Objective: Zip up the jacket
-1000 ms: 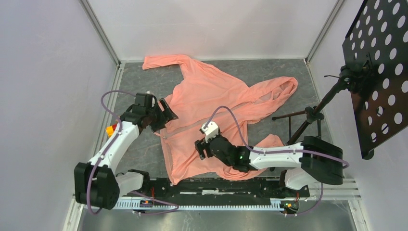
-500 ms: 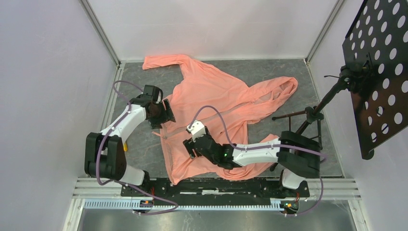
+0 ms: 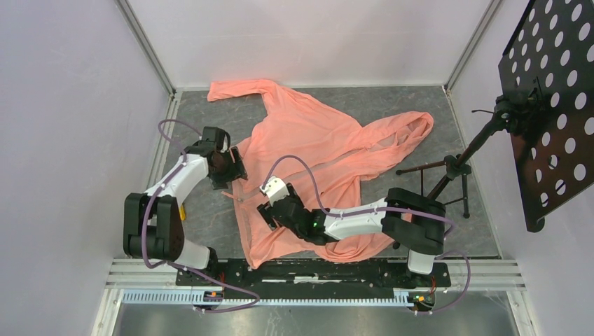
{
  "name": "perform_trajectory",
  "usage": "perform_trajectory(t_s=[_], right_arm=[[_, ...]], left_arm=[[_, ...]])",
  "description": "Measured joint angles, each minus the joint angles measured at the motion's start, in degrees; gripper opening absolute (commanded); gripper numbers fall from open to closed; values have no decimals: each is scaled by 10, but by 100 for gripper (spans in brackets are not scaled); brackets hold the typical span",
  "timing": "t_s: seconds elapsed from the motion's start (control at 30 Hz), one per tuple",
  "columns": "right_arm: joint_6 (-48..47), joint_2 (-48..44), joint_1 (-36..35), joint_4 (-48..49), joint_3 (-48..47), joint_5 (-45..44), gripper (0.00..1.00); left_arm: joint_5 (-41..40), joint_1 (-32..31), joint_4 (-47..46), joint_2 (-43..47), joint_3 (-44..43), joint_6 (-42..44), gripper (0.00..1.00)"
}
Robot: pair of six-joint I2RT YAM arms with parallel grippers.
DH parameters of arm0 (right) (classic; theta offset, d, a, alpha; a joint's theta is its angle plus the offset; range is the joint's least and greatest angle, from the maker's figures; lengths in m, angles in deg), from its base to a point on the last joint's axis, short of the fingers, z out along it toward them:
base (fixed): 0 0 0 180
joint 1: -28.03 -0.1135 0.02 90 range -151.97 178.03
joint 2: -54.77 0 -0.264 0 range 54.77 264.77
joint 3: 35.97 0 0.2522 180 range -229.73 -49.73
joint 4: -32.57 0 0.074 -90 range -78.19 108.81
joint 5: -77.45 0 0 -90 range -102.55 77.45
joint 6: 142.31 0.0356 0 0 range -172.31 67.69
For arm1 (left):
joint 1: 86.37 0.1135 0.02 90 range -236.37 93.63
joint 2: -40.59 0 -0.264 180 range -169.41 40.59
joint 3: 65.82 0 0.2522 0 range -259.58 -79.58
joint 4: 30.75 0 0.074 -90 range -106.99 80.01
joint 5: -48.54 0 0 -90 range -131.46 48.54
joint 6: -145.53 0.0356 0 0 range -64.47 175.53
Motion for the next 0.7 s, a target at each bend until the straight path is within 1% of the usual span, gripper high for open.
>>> perform_trajectory(t_s=[0.07, 0.1, 0.17, 0.2, 0.23, 0.37, 0.4, 0.47, 0.5, 0.7], right_arm=[[2, 0, 2, 5, 2, -3, 71], [4, 0, 3, 8, 3, -4, 67], [7, 0, 7, 23, 14, -4, 53], [9, 0, 9, 29, 23, -4, 49], [11, 0, 12, 33, 33, -4, 48], [17, -1, 30, 42, 82, -4, 48], [22, -3, 35, 54, 97, -5, 48], [24, -23, 44, 64, 122, -4, 48], [24, -30, 47, 65, 133, -5, 49], [8, -65, 68, 90, 184, -7, 54]], left_arm=[[13, 10, -7, 8, 14, -2, 71], [20, 14, -10, 9, 20, -3, 70], [37, 21, -19, 10, 35, -9, 70], [45, 22, -23, 10, 42, -14, 70], [53, 22, -31, 11, 53, -21, 70], [75, 22, -60, 19, 102, -51, 69], [80, 22, -67, 21, 114, -59, 67], [87, 22, -76, 21, 125, -71, 61], [90, 22, -79, 22, 127, -77, 60], [108, 21, -104, 30, 132, -91, 60]])
